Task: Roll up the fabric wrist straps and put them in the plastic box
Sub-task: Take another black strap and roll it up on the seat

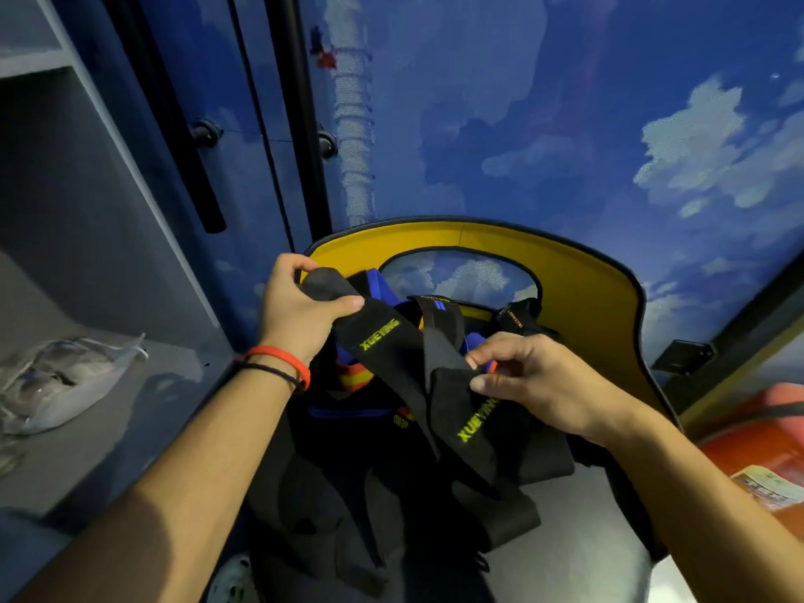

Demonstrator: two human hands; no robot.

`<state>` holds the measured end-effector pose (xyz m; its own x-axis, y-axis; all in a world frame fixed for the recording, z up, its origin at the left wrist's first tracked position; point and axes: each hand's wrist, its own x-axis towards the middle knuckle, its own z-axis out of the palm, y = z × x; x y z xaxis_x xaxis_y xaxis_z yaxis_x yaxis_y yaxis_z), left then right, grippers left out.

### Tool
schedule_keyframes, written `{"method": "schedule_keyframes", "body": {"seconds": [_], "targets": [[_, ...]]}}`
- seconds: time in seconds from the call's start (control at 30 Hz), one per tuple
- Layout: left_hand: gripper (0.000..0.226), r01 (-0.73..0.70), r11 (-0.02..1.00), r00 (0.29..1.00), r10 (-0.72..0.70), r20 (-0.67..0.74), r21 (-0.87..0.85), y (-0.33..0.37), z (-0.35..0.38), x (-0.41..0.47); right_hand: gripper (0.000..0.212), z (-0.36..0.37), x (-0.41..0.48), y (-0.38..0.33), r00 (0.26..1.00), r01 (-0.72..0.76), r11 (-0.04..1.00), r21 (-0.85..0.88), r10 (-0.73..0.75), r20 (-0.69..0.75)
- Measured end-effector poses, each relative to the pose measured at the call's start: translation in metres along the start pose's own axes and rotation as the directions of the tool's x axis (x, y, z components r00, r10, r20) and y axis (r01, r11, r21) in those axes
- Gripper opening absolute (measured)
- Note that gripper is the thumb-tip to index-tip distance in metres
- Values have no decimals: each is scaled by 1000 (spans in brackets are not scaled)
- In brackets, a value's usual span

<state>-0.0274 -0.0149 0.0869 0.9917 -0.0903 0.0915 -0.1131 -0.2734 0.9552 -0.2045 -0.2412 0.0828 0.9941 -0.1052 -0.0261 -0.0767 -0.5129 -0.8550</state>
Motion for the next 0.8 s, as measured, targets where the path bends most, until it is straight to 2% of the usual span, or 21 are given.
{"method": "schedule_keyframes", "body": {"seconds": [0.07,0.17,0.3,0.37,0.43,0.53,0.6,0.7,0.8], "targets": [[62,-26,998,998,28,-47,55,-1,-1,0,10,-1,-4,-1,999,49,996,71,-49,-6],[60,-67,991,993,77,-86,113,-1,-5,2,11,-6,-8,0,997,75,995,68,-74,-21],[63,-26,994,991,39,-127,104,3,-16,6,14,-22,-26,-5,991,8,967,254,-41,124],[61,13,1000,999,-13,-29,6,11,-10,-4,22,-19,-25,-5,1000,7,939,344,-4,-11],[47,63,986,992,-44,118,-155,17,6,-15,25,-8,-18,-8,983,50,897,439,34,-181],[30,108,948,973,-40,226,-299,22,27,-33,24,13,-5,-18,947,137,803,581,66,-314],[28,155,898,972,-63,228,-412,24,36,-42,25,23,0,-25,937,180,701,690,93,-338],[41,209,814,963,-76,257,-542,28,43,-56,29,35,2,-34,957,130,537,833,153,-248],[34,257,754,949,-79,304,-605,32,47,-64,20,42,4,-36,956,105,532,840,177,-232]]}}
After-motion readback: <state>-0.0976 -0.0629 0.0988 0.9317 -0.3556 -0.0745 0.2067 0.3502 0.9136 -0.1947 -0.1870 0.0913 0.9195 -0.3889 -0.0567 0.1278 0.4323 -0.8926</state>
